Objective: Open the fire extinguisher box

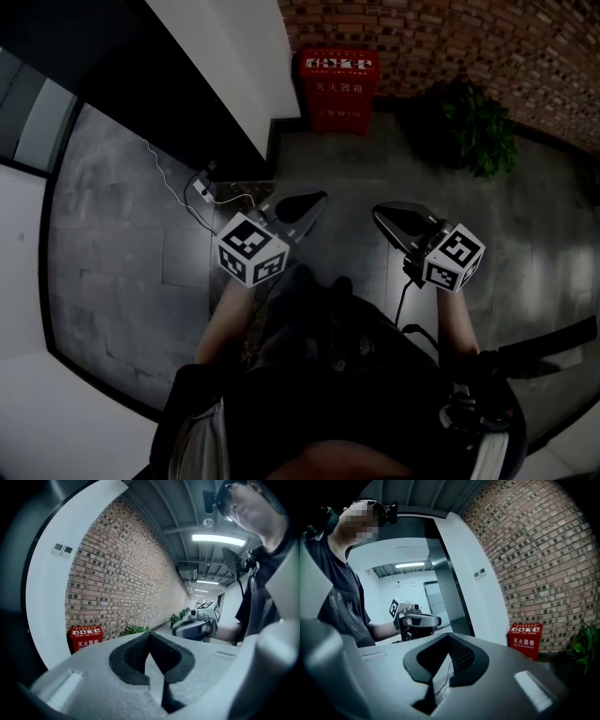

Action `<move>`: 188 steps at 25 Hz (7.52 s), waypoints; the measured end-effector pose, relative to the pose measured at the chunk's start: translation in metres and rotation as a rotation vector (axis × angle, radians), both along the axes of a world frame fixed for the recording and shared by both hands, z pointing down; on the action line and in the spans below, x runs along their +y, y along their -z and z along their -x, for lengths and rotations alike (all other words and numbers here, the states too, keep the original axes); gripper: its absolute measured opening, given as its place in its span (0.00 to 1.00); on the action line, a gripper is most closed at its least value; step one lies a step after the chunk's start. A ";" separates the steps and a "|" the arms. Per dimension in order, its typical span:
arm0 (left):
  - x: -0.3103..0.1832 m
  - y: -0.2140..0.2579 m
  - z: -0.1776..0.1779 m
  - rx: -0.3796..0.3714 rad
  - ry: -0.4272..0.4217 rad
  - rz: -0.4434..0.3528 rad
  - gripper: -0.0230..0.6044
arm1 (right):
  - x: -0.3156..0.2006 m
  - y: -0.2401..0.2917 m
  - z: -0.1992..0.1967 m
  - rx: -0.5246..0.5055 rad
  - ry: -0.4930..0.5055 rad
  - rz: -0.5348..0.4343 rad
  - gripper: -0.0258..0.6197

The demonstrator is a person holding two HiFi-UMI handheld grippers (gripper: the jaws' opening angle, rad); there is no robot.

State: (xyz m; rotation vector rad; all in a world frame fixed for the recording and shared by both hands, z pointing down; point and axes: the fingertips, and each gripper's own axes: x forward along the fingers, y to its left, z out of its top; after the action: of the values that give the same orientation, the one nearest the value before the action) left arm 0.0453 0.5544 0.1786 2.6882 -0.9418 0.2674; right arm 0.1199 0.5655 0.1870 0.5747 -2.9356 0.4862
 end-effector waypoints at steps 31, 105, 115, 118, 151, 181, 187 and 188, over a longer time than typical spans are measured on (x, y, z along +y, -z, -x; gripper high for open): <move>-0.253 0.001 0.116 0.122 -0.164 -0.013 0.04 | -0.228 0.016 0.117 0.165 -0.189 -0.078 0.04; -0.679 -0.272 0.082 -0.118 0.134 0.330 0.04 | -0.671 -0.215 0.078 0.092 -0.260 0.460 0.20; -0.695 -0.338 0.072 -0.185 0.177 0.413 0.04 | -0.693 -0.314 0.061 0.113 -0.311 0.647 0.37; -0.692 -0.373 0.088 -0.199 0.252 0.477 0.04 | -0.695 -0.343 0.059 0.122 -0.311 0.701 0.37; -0.694 -0.520 0.054 -0.174 0.364 0.663 0.04 | -0.713 -0.458 0.051 -0.068 -0.364 0.964 0.41; -0.702 -0.528 0.076 -0.281 0.321 0.614 0.04 | -0.720 -0.392 0.051 -0.169 -0.291 0.881 0.31; -0.705 -0.530 0.074 -0.296 0.316 0.623 0.04 | -0.735 -0.361 0.052 -0.213 -0.269 0.818 0.30; -0.706 -0.529 0.075 -0.300 0.316 0.623 0.04 | -0.737 -0.356 0.052 -0.218 -0.265 0.813 0.30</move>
State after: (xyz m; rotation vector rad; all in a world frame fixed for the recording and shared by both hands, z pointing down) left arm -0.0298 -0.1514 0.7075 1.9349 -1.1205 0.7656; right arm 0.0678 -0.1718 0.5431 0.8056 -2.4889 1.7332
